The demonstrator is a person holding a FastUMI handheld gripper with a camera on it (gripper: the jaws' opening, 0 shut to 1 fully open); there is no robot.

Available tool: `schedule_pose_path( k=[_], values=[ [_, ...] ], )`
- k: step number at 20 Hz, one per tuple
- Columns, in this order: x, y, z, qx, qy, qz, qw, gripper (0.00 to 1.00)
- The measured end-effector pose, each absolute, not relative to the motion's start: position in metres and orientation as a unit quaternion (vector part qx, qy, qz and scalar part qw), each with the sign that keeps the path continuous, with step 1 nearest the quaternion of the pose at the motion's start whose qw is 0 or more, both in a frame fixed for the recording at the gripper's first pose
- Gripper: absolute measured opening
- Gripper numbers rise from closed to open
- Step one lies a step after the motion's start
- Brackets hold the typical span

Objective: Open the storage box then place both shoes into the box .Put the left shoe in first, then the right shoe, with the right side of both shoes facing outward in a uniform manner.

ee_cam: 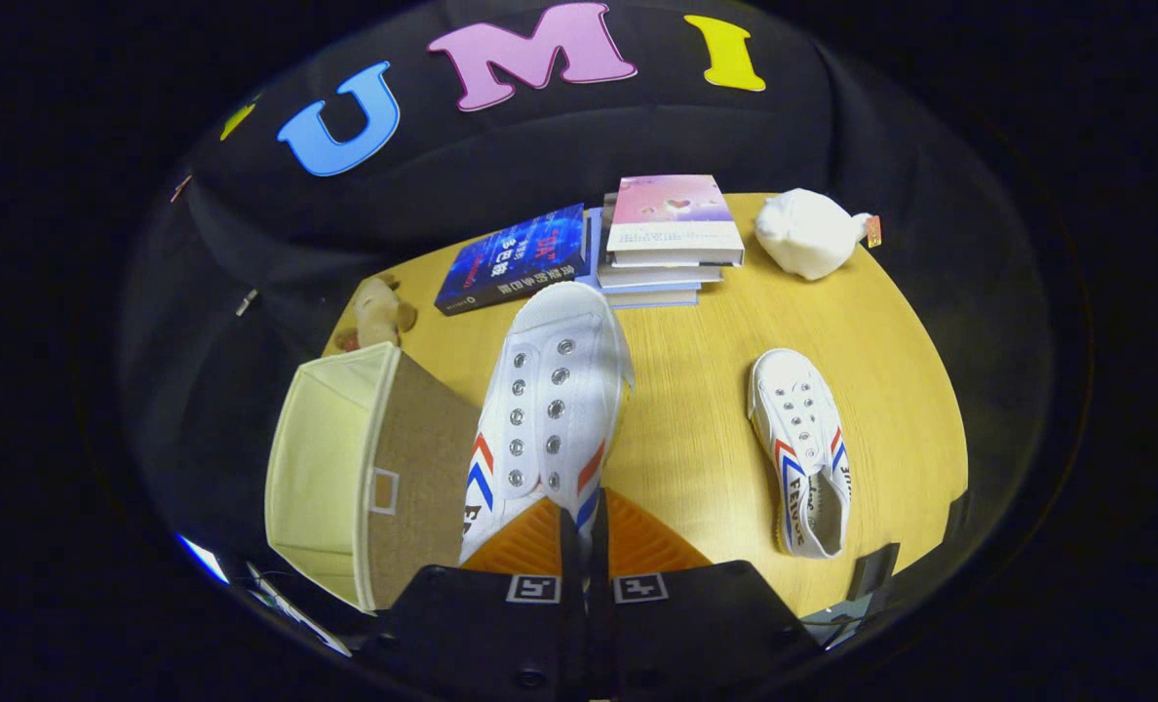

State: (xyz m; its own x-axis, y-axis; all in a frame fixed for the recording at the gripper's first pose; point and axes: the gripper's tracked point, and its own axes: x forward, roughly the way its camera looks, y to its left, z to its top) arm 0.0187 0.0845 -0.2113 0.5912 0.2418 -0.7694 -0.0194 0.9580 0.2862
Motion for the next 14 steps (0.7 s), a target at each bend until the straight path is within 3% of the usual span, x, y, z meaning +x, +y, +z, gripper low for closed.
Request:
schedule_pose_path(
  k=[9, 14],
  values=[
    [-0.008, 0.187, -0.136, 0.214, 0.429, 0.154, 0.864, 0.05],
    [-0.015, 0.252, -0.143, 0.197, 0.445, 0.19, 0.853, 0.05]
  ],
)
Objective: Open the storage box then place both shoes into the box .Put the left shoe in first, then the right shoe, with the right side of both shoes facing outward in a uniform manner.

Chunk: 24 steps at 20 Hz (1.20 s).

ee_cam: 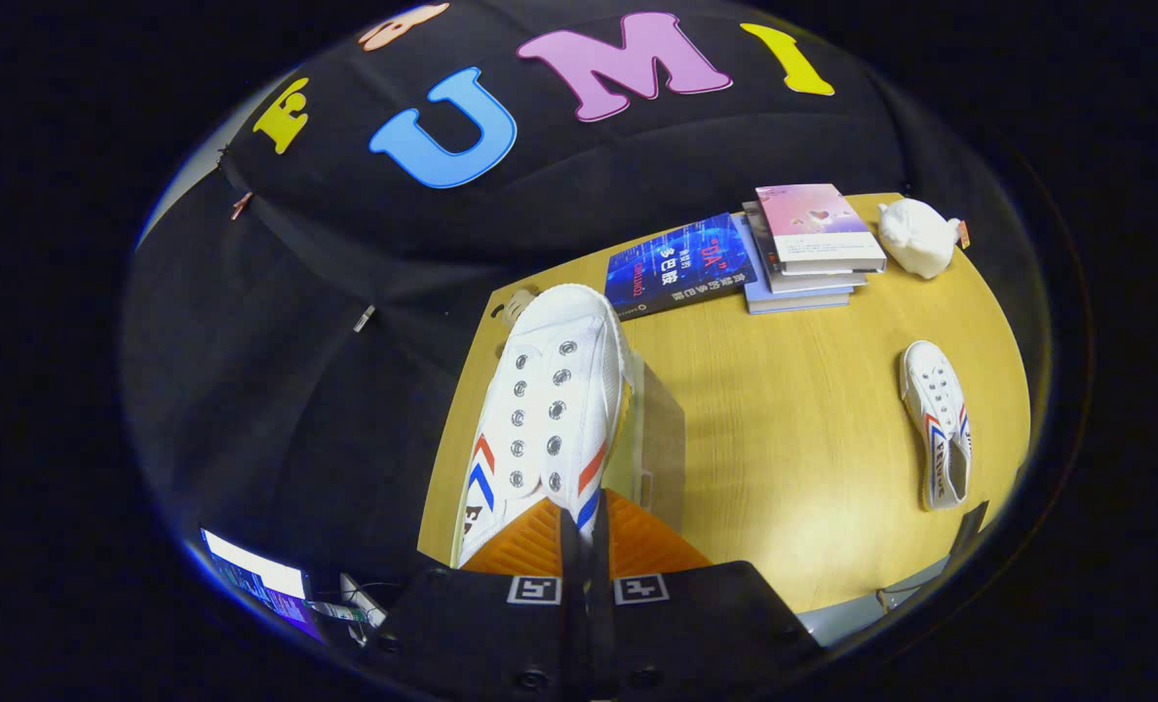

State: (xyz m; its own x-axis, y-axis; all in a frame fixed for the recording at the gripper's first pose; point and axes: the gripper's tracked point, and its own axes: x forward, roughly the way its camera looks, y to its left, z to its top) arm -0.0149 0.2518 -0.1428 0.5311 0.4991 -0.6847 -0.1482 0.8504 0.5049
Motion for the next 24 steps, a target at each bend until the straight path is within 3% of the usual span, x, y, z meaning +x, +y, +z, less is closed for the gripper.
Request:
schedule_pose_path(
  k=[8, 16, 20, 22, 23, 24],
  values=[
    [-0.019, 0.325, -0.192, 0.167, 0.493, 0.198, 0.831, 0.05],
    [-0.012, 0.344, -0.261, 0.089, 0.55, 0.138, 0.819, 0.05],
    [-0.016, 0.36, -0.277, 0.079, 0.564, 0.15, 0.808, 0.05],
    [-0.017, 0.374, -0.27, 0.092, 0.556, 0.173, 0.808, 0.19],
    [-0.014, 0.376, -0.26, 0.094, 0.544, 0.182, 0.813, 0.34],
    [-0.013, 0.373, -0.251, 0.086, 0.532, 0.191, 0.821, 0.56]
  ],
)
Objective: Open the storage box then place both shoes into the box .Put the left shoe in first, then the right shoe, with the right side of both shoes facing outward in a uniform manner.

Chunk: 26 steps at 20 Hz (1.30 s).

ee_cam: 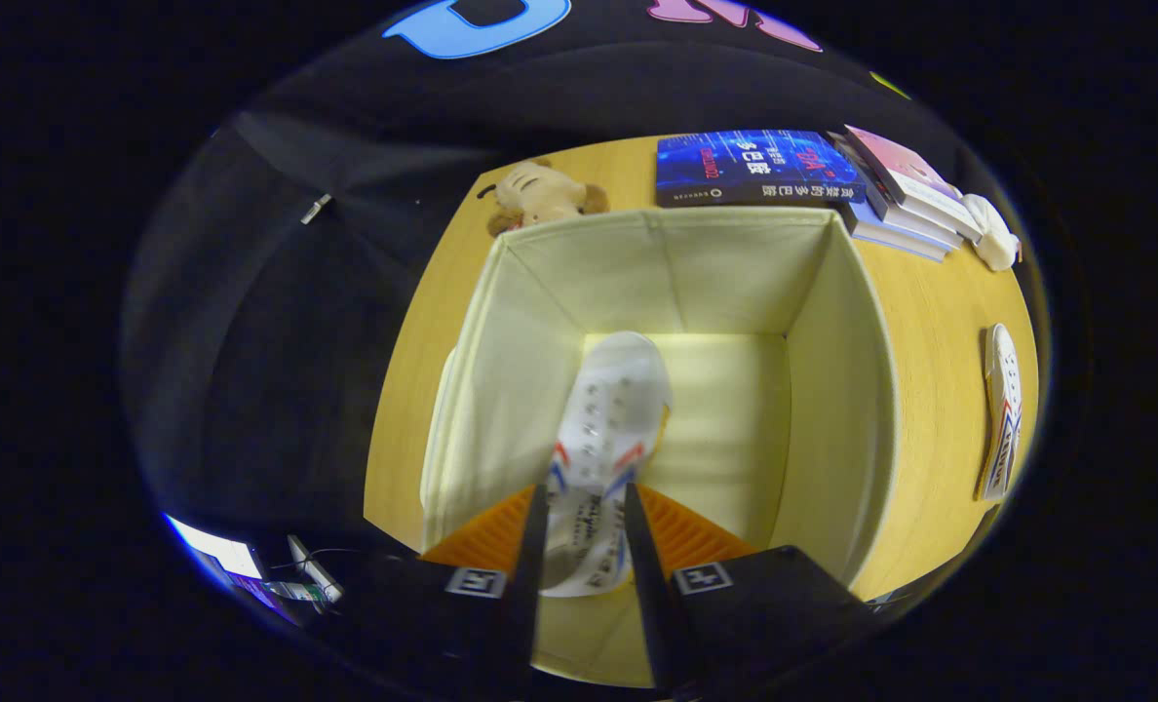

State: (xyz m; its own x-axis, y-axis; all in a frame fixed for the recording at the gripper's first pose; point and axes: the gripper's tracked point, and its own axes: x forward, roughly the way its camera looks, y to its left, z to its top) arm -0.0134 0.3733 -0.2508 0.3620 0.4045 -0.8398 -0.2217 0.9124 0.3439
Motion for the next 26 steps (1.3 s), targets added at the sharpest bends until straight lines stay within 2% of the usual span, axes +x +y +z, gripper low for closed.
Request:
schedule_pose_path(
  k=[2, 8, 16, 26],
  values=[
    [-0.012, 0.359, -0.233, 0.057, 0.503, 0.202, 0.838, 1.0],
    [-0.014, 0.299, -0.183, 0.059, 0.447, 0.214, 0.866, 0.99],
    [-0.004, 0.157, -0.157, 0.041, 0.411, 0.165, 0.896, 0.99],
    [0.01, -0.005, -0.192, 0.04, 0.427, 0.101, 0.898, 0.99]
  ],
)
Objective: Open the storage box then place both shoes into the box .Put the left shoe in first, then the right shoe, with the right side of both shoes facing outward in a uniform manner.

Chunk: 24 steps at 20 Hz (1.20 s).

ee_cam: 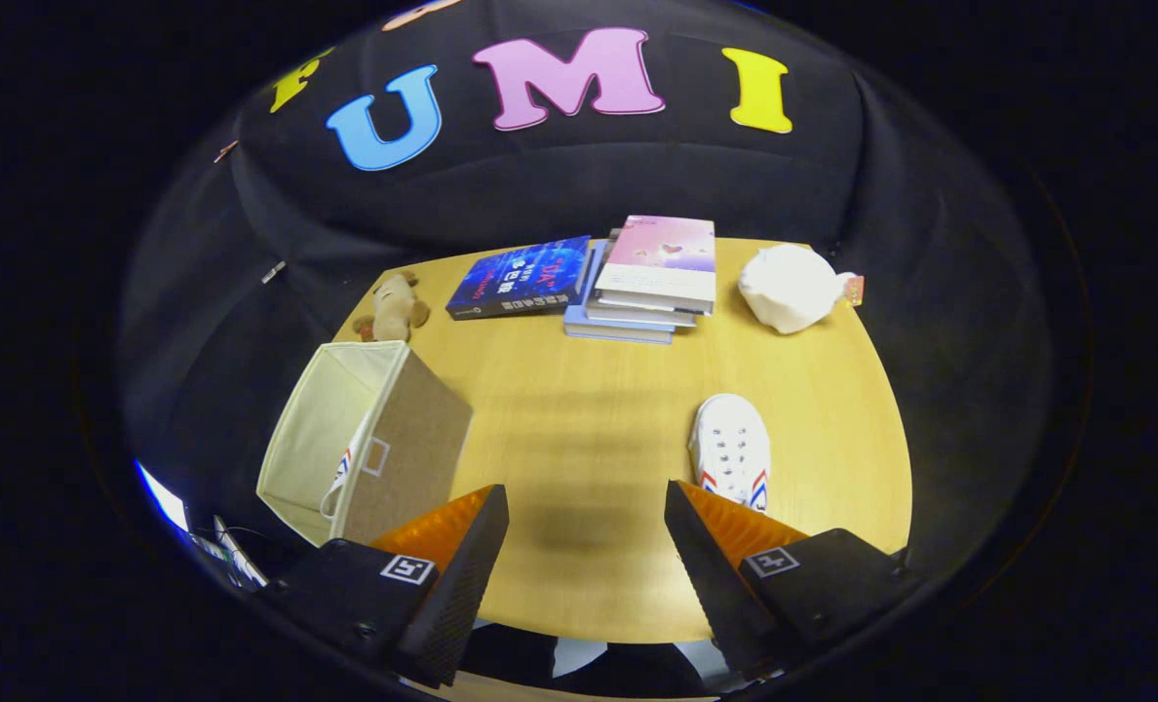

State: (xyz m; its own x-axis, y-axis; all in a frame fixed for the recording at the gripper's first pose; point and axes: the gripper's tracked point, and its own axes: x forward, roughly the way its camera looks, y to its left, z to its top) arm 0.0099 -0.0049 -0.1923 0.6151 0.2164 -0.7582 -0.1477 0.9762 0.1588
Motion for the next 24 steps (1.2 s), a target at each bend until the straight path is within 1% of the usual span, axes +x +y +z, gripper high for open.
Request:
schedule_pose_path(
  k=[4, 10, 16, 20, 22, 24],
  values=[
    [0.019, -0.063, -0.225, 0.029, 0.436, 0.074, 0.896, 0.99],
    [0.024, -0.128, -0.283, 0.023, 0.476, 0.034, 0.878, 0.99],
    [0.032, -0.158, -0.342, 0.006, 0.517, 0.013, 0.856, 0.99],
    [0.033, -0.158, -0.364, 0.0, 0.538, 0.019, 0.843, 0.99],
    [0.034, -0.153, -0.37, -0.003, 0.544, 0.027, 0.839, 0.94],
    [0.036, -0.142, -0.372, 0.022, 0.549, 0.037, 0.835, 0.84]
  ],
)
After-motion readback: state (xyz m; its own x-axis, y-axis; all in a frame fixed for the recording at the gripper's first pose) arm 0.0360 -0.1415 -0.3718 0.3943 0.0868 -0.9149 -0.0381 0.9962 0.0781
